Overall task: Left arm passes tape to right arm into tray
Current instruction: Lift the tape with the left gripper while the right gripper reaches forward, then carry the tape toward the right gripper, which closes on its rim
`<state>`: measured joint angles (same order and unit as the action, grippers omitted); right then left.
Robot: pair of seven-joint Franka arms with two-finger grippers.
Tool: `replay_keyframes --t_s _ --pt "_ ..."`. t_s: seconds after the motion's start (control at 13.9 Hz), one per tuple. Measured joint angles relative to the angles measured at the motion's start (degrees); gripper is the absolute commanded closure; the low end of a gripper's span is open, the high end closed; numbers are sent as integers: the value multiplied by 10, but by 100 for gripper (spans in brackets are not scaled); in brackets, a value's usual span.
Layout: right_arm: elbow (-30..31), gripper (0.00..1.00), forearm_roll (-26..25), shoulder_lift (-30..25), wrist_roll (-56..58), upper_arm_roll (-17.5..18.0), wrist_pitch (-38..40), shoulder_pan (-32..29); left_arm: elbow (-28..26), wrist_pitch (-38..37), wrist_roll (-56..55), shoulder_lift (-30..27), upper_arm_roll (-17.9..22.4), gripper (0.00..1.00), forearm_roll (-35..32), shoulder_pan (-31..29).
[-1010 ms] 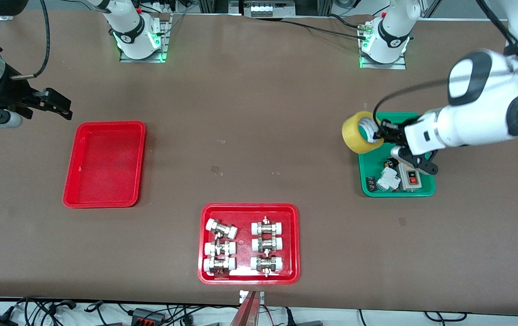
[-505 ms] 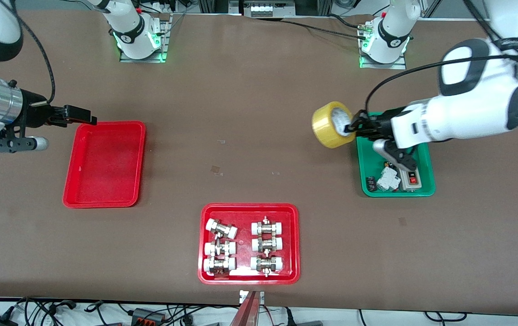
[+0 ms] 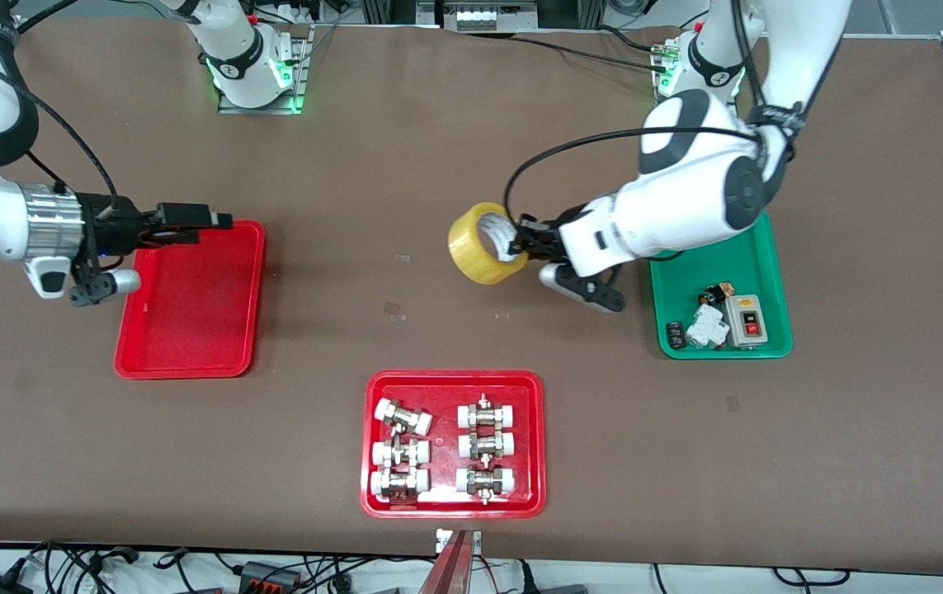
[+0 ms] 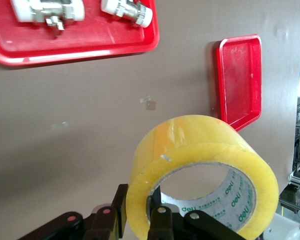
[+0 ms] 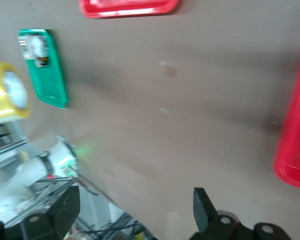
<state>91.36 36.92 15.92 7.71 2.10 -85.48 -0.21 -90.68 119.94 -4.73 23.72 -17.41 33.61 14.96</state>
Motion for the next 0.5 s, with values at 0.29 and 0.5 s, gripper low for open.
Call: replay_keyframes --t_s 0.29,0.5 --pt "-1 0 68 24 26 3 -56 41 6 103 -40 40 1 98 -14 51" --pt "-1 0 93 40 52 4 -112 71 22 139 -65 70 1 98 -27 72"
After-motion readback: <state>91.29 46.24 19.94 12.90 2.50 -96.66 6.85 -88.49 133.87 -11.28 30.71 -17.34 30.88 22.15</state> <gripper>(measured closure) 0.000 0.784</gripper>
